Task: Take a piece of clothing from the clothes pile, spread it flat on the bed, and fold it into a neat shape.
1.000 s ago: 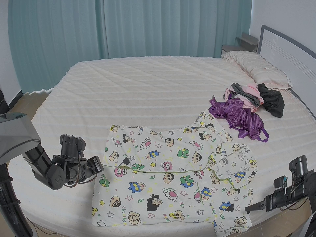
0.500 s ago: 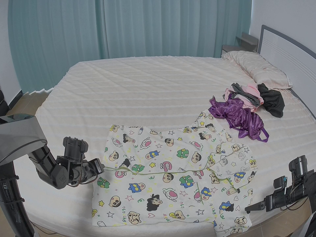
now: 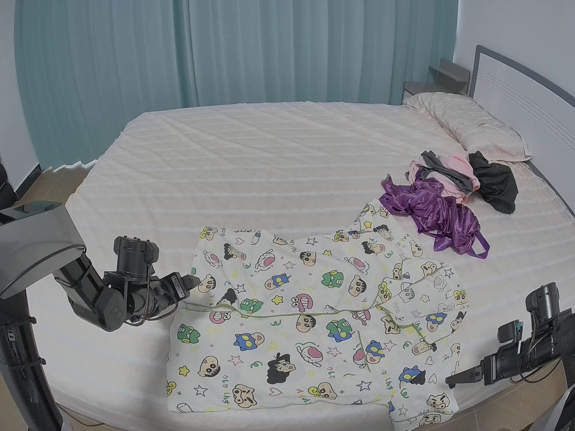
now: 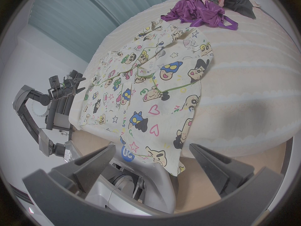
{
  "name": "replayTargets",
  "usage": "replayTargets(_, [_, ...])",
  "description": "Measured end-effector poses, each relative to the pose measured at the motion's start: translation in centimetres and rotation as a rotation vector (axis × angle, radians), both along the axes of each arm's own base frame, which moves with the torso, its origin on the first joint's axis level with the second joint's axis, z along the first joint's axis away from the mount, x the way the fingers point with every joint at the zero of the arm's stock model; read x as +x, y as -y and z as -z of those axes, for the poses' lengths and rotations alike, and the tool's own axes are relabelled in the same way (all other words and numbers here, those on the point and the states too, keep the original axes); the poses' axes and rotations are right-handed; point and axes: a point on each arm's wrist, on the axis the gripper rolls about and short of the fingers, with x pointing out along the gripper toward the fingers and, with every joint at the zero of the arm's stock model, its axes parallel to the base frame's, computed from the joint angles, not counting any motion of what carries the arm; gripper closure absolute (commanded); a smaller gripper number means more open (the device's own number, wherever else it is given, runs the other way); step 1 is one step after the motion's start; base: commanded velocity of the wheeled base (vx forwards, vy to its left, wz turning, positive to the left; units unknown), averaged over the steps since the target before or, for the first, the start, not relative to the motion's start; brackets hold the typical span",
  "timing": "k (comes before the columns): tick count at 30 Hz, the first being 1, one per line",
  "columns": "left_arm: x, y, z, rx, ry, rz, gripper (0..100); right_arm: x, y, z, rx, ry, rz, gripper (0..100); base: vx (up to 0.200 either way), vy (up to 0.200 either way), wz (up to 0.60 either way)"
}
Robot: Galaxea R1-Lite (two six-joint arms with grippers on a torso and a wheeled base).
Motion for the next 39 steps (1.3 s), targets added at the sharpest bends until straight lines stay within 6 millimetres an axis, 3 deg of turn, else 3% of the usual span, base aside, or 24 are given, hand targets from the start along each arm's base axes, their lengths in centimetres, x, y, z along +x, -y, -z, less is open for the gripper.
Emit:
replayTargets(11, [2.2,0.7,1.6,-0.015,-0.028,0.026,0,0.0,0.0,0.0,0.000,-0.003,-0.003,0,0.000,0.000,0.00])
replayTargets(21, [2.5,0.9,2.2,-0.062,-0.042,0.032,0,0.0,0.0,0.1,0.000,-0.008,-0.003,0,0.000,0.000,0.00])
replayTargets(22, [2.5,0.9,2.2,-0.062,-0.042,0.032,100,0.0,0.0,0.1,0.000,-0.009,-0.003,0,0.000,0.000,0.00])
replayTargets(39, [1.4,0.0,2.6,-0.040,-0.079,0.009,100,-0.2,-0.1,0.3,0.000,-0.016,-0.009,0,0.000,0.000,0.00])
